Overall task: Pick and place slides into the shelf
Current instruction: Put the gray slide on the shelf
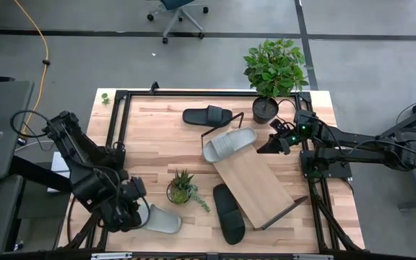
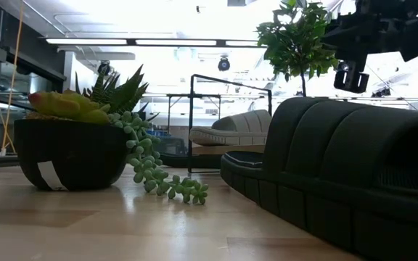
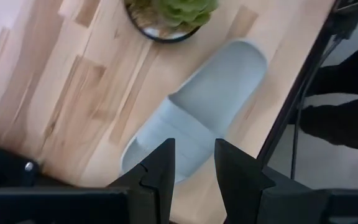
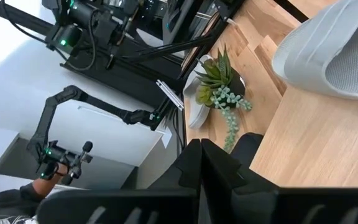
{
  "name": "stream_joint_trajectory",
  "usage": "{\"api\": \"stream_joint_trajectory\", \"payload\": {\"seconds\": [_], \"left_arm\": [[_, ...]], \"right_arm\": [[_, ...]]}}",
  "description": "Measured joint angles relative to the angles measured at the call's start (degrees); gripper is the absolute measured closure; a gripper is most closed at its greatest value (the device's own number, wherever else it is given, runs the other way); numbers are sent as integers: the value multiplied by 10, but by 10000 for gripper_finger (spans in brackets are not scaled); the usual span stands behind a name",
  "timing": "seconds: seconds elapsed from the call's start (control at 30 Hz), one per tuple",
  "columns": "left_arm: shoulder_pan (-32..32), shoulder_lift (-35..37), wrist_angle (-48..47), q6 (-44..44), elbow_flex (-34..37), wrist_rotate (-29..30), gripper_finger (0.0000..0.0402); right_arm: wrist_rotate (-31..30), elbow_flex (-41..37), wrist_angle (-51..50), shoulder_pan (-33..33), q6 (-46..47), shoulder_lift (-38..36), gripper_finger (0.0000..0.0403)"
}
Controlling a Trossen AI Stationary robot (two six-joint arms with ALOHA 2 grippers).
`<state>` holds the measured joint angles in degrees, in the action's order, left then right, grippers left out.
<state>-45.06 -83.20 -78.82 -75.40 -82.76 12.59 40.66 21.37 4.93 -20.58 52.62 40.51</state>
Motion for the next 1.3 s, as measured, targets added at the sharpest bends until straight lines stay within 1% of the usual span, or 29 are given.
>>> {"api": "stream_joint_trajectory", "payload": {"seconds": [0.1, 0.17, 0.37, 0.57, 0.8, 0.93, 1.1, 1.2, 1.3], "left_arm": [[0, -4, 21, 23, 0, 26, 300], [1, -3, 21, 10, 0, 25, 300], [0, -16, 10, -87, 0, 4, 300], [1, -63, 21, -92, 0, -16, 300], [3, -121, 32, -142, 0, -61, 300], [21, -144, 42, -168, 0, -90, 300], [61, -168, 93, -131, 0, -96, 300], [85, -175, 117, -97, 0, -114, 300], [103, -179, 117, -92, 0, -144, 300]], "right_arm": [[-11, 0, 0, 0, 0, 0, 400], [-26, 0, 0, 0, 0, 0, 400], [-81, 0, 0, 0, 22, 0, 400], [-96, 0, -16, 1, 26, 0, 400], [-139, 0, -26, 9, 25, 0, 400], [-138, 0, -26, 9, 12, 0, 400], [-131, 0, -26, 9, -3, 0, 400], [-109, 0, -26, 9, -12, 0, 400], [-76, 0, -26, 9, -21, 0, 400]]}}
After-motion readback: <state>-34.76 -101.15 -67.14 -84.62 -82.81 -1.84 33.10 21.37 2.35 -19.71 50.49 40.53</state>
